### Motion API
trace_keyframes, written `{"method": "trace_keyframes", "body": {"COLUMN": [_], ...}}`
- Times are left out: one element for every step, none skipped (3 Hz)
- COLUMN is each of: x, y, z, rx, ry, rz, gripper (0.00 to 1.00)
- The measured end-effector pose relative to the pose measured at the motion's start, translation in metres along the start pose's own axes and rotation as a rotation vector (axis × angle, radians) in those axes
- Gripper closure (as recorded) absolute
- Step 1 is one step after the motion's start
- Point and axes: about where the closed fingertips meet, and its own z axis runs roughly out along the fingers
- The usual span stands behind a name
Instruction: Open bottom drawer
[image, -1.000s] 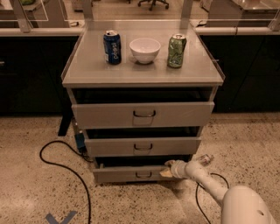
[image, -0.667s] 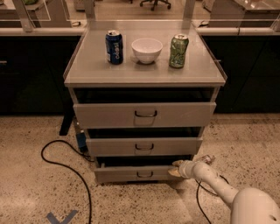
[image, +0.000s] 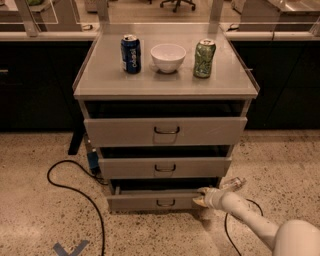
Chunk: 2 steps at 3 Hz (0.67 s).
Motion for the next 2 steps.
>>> {"method": "trace_keyframes", "body": {"x": [0.023,0.033], "y": [0.003,0.03], "z": [-0.039,-0.06], "rx": [0.077,0.079], "ry": [0.003,-0.007], "rz": [-0.083,-0.085], "gripper": [1.0,1.0]}}
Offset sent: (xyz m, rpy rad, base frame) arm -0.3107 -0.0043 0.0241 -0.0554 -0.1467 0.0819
